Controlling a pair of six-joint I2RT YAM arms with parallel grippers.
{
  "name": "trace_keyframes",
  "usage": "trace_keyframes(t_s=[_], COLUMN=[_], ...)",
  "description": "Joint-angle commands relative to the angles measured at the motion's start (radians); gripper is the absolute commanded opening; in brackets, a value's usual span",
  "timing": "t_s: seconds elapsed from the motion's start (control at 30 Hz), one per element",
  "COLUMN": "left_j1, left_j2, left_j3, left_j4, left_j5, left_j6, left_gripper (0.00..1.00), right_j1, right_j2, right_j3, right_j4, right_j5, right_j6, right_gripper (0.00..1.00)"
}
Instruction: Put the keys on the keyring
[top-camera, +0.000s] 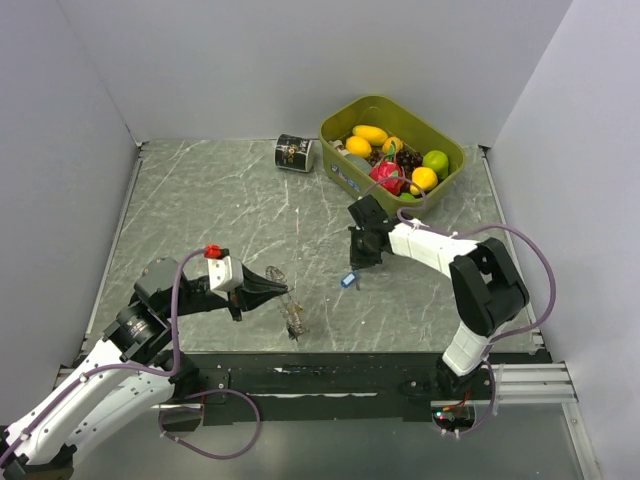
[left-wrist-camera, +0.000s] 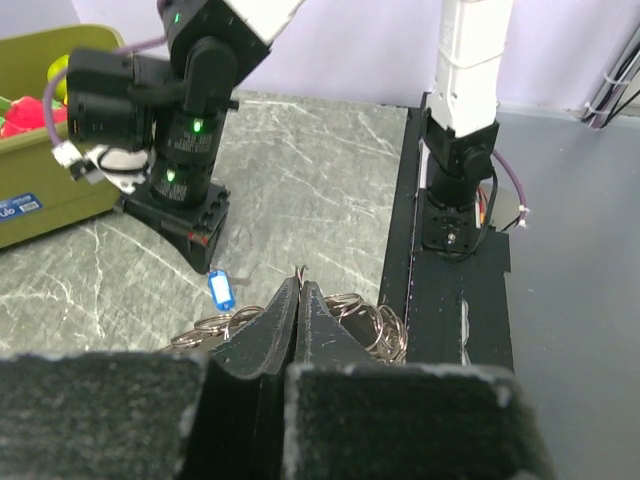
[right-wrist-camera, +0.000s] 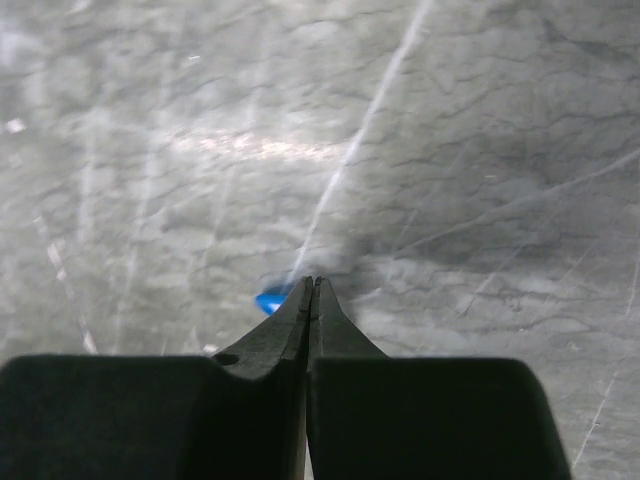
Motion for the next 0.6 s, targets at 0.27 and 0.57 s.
trace_keyframes(t_s=[0.27, 0.57], left_j1=[-0.003, -0.003], left_j2=[-0.018, 0.0], left_j3=[0.063, 0.091], left_j4=[-0.017, -0.036], left_j5=[-0.014, 0.007], left_j6=[0.061, 0.077], left_gripper=[0.01, 0.01], right_j1=[0.039, 0.038], right_j2=[-0.366, -0.647], right_j3=[-0.006, -0.101], right_j4=[0.058, 0.206], right_j5=[-0.167, -0.427], right_j6=[-0.268, -0.43], right_gripper=[0.0, 0.0])
